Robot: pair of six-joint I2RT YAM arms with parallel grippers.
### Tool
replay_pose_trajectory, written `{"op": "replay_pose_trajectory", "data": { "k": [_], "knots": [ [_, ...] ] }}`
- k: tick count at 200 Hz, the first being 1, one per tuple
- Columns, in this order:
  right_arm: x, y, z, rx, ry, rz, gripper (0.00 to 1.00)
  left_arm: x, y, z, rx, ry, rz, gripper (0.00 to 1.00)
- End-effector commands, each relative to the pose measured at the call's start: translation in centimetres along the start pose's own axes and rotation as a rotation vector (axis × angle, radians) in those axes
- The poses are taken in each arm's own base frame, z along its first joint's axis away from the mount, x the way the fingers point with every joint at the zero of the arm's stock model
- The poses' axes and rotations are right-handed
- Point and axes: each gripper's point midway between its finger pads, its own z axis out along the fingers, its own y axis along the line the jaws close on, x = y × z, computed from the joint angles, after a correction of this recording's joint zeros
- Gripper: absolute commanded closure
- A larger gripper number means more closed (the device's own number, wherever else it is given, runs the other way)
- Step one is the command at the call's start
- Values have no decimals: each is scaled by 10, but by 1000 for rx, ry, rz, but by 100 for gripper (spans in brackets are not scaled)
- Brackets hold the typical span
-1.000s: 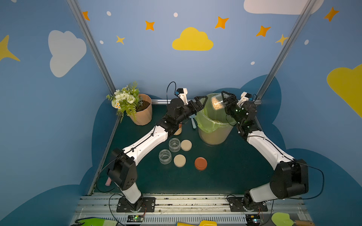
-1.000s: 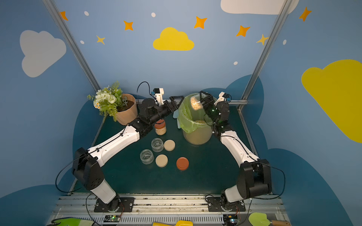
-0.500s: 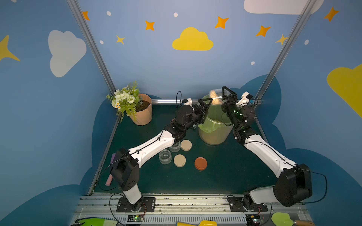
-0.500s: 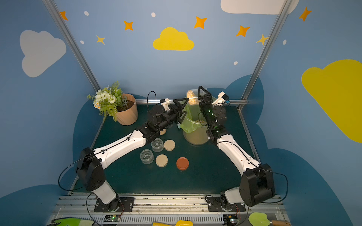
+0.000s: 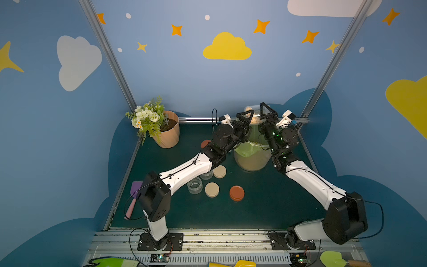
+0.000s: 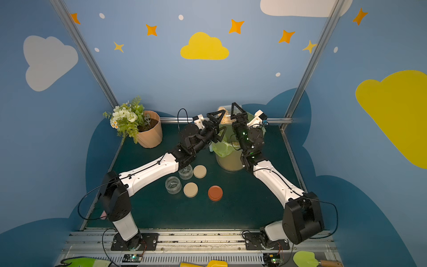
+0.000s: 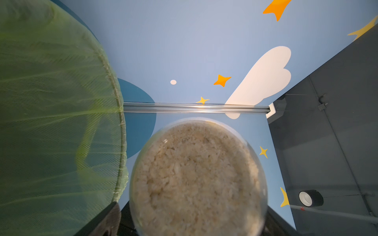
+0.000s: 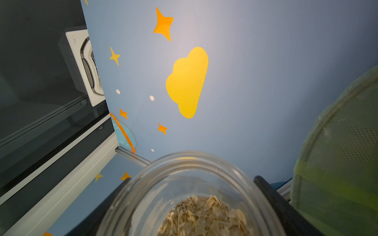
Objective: Empty expired oatmeal from jars
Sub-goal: Pour the expired oatmeal into the trash bin.
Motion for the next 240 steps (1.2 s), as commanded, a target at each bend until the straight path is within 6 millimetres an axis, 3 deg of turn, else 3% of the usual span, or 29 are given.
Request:
{"op": "replay_pose_trajectory", "data": {
  "k": [1, 58, 115, 160, 187, 204, 240],
  "knots": [
    [-10, 44, -6, -150, -40, 0, 62, -5, -24, 5, 77, -32, -13, 0],
    [-5, 47, -7, -161, -25, -56, 62, -5, -39, 24, 120, -24, -36, 0],
    [1, 42, -7, -156, -14, -68, 61, -5, -32, 27, 128, -39, -55, 5],
    [7, 35, -4, -137, 8, -50, 61, -6, -27, 29, 125, -45, -57, 18],
    [14, 29, -1, -110, 50, -54, 59, -6, -22, 33, 126, -33, -60, 41],
    [19, 23, 1, -83, 78, -62, 49, -5, -25, 33, 154, -27, -57, 55],
    [25, 17, -5, -54, 111, -83, 26, -7, -30, 34, 176, -21, -49, 68]
  ]
}}
